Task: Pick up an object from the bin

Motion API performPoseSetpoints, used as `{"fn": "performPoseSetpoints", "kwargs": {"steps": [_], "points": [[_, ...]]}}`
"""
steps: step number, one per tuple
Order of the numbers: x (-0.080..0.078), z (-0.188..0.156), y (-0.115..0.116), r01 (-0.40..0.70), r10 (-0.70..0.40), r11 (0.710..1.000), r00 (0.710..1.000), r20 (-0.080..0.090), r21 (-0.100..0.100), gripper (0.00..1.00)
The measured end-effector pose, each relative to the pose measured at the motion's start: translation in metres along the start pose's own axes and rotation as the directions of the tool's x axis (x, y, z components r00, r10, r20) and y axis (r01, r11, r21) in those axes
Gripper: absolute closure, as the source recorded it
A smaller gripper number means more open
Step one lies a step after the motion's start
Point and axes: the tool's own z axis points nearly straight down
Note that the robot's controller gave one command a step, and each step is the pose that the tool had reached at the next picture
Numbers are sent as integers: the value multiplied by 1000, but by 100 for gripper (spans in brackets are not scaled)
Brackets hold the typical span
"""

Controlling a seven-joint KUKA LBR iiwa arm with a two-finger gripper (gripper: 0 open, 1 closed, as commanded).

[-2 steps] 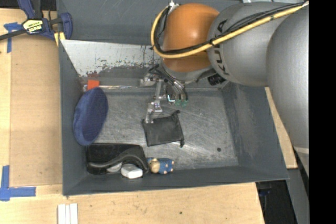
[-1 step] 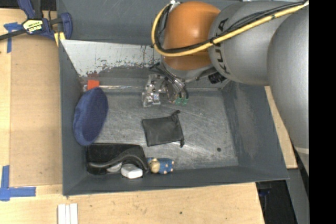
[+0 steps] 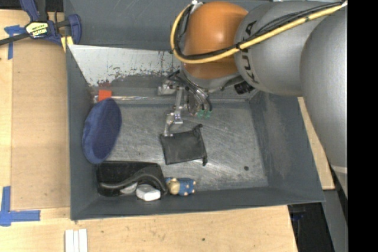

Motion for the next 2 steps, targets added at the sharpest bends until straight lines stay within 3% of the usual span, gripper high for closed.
{"fn": "performPoseSetpoints", "kwargs": {"steps": [1,2], "points": [[11,-1,-102,126,-126,992,992,-2,5,0],[31,62,-23,224,-224,975,975,5,6,0]]}}
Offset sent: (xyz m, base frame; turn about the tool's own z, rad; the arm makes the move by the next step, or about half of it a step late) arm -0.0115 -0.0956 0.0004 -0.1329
